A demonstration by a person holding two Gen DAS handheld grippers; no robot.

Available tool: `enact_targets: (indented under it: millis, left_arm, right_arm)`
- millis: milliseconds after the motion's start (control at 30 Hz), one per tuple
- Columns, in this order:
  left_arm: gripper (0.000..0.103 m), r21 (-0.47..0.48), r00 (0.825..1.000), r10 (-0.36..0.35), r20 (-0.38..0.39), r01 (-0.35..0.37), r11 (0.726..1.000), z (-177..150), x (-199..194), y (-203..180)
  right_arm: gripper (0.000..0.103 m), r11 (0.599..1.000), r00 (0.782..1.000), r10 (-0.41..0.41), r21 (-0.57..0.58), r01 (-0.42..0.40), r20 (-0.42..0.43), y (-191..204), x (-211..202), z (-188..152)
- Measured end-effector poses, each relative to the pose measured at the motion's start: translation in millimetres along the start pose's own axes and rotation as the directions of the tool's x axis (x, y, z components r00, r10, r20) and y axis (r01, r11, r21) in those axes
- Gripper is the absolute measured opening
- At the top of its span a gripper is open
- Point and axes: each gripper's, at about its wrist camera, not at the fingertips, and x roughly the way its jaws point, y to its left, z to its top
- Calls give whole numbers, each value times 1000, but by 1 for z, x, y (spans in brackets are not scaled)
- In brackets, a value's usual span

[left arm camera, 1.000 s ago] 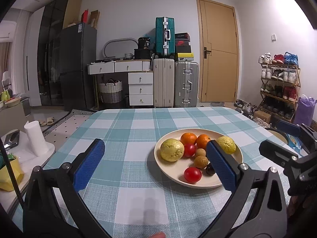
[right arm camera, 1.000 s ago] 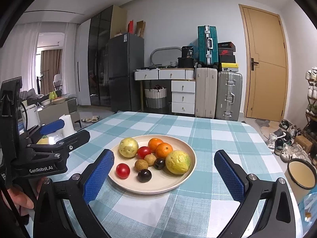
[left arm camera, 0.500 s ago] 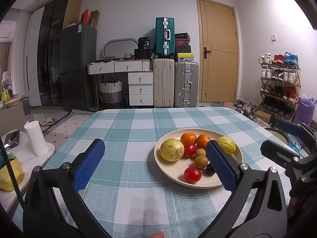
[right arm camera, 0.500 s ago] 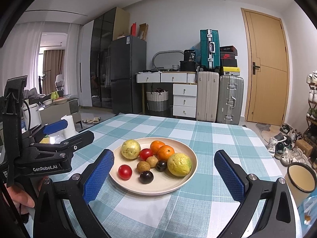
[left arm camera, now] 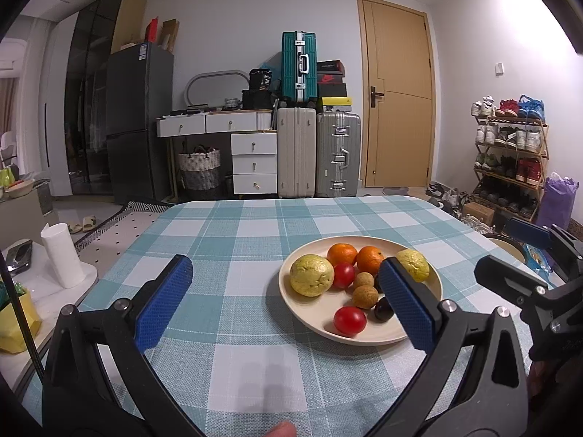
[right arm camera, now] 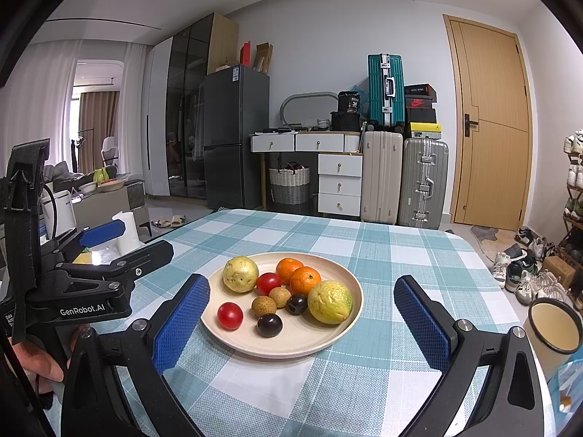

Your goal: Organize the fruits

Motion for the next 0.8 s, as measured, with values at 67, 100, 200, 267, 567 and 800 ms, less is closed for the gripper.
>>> enact_targets:
  millis: [67,100,200,267,567,800]
  left_arm:
    - [102,0,1000,1,0,-1,1000,0,1,-2]
    - [102,0,1000,0,0,0,1000,0,0,0]
    - [102,-1,1000,1,0,-1,1000,-1,2,-2]
    - [102,-1,1000,0,0,0,1000,0,1,-1]
    - [102,-1,1000,1,0,-1,1000,0,1,-1]
    - [102,-1,1000,0,0,0,1000,-1,1,-2]
  right_arm:
    - [103,1000,1000,0,0,0,0,0,0,0]
    - [103,1000,1000,0,0,0,0,0,0,0]
    - [103,1000,1000,0,1,0,0,0,0,0]
    - [103,1000,1000,0,0,0,0,0,0,0]
    - [103,1000,1000,0,0,0,0,0,0,0]
    - [103,1000,1000,0,0,0,-1,0,0,0]
